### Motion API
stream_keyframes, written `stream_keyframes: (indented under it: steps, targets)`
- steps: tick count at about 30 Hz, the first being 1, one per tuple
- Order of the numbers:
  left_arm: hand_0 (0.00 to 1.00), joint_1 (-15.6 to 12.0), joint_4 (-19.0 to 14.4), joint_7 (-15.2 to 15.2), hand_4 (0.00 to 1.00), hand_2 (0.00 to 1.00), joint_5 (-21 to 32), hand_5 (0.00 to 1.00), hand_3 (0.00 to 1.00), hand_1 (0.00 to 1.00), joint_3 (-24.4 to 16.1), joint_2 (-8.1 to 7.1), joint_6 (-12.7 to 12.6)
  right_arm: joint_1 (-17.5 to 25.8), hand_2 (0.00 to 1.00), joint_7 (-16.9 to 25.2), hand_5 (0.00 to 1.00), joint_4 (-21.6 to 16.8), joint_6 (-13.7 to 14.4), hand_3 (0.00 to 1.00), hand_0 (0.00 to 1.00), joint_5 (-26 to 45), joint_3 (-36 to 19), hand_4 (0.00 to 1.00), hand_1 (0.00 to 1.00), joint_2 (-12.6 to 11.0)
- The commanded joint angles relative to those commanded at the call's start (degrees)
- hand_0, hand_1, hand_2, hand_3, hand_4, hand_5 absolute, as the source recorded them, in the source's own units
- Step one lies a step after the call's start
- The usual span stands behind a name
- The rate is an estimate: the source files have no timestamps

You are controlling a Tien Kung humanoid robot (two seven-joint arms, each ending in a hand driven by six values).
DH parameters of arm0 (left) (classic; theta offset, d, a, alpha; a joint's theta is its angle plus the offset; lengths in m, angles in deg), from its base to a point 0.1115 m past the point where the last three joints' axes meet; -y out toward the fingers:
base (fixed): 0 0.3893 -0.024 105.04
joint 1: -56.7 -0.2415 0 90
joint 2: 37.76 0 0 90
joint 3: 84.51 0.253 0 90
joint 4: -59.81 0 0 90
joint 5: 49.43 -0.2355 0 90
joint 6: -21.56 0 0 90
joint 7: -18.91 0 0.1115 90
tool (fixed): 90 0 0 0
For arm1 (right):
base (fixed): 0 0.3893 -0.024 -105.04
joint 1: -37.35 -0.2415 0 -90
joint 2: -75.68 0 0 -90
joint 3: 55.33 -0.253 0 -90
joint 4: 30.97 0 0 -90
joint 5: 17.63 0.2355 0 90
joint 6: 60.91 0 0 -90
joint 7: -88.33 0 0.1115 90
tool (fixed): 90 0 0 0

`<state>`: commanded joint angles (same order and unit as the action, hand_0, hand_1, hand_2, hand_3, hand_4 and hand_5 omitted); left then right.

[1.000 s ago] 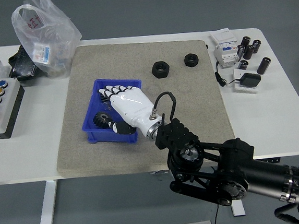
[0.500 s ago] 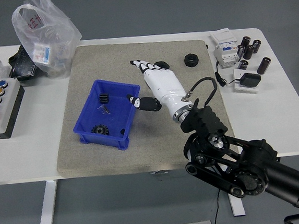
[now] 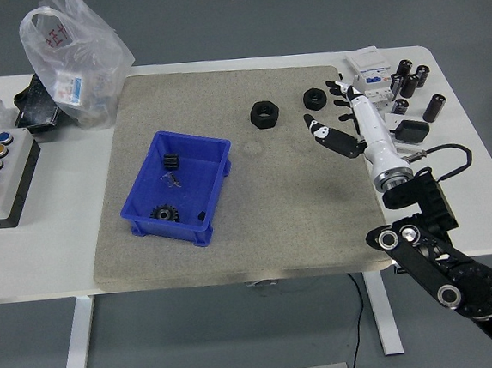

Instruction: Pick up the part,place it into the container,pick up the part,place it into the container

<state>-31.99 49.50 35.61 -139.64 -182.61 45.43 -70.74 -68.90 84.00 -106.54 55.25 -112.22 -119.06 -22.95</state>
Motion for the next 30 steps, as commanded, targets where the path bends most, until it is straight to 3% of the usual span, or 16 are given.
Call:
stream_keyframes:
  steps: [8, 30]
  targets:
    - [0.608, -0.31, 0.00, -0.01, 0.624, 0.602, -0.40, 0.269, 0.629, 0.632, -0.34, -0.03, 0.00, 5.26, 0.818, 4.92, 0.414, -0.47, -0.55, 0.817, 0.617, 8.58, -6.15, 0.761, 0.767, -0.65]
    - [0.608, -0.33, 0.00, -0.01, 0.626, 0.602, -1.09, 0.265, 0.629, 0.631, -0.19, -0.69, 0.15, 7.11, 0.808, 6.63, 0.458, -0.98, -0.66, 0.799, 0.620, 9.52, -10.47, 0.771, 0.761, -0.83]
